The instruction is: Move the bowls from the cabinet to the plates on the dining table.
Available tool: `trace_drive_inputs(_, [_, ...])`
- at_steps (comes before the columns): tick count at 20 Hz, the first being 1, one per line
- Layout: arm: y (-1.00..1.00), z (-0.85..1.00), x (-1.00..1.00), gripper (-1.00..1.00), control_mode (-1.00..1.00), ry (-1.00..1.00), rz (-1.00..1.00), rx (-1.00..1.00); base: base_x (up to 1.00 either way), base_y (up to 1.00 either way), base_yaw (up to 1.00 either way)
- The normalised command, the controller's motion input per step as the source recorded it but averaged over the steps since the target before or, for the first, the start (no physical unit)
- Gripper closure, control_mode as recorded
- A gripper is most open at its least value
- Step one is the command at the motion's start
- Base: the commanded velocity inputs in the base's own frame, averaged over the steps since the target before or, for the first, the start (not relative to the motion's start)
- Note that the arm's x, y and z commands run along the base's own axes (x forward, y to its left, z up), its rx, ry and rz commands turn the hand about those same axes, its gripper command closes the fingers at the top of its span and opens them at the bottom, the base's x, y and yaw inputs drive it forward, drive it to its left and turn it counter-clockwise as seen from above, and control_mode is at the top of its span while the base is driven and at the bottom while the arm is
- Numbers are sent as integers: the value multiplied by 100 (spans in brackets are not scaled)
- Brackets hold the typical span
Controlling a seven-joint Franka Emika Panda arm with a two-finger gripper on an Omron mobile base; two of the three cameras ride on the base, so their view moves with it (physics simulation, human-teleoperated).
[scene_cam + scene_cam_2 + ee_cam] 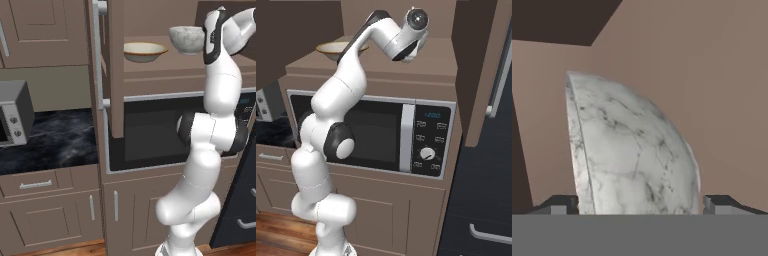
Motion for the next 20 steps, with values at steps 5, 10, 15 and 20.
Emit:
trace_drive_inputs(5, [-5, -8, 29, -100, -100, 1, 2, 0, 0, 0, 0])
trace_drive_inputs(10, [-10, -12, 10, -100, -100, 5, 1, -2, 0, 0, 0])
trace_drive_inputs(15, [-10, -34, -26, -100, -100, 8, 2, -6, 0, 0, 0])
trace_drive_inputs(20, [-2, -53, -33, -100, -100, 8, 3, -6, 0, 0, 0])
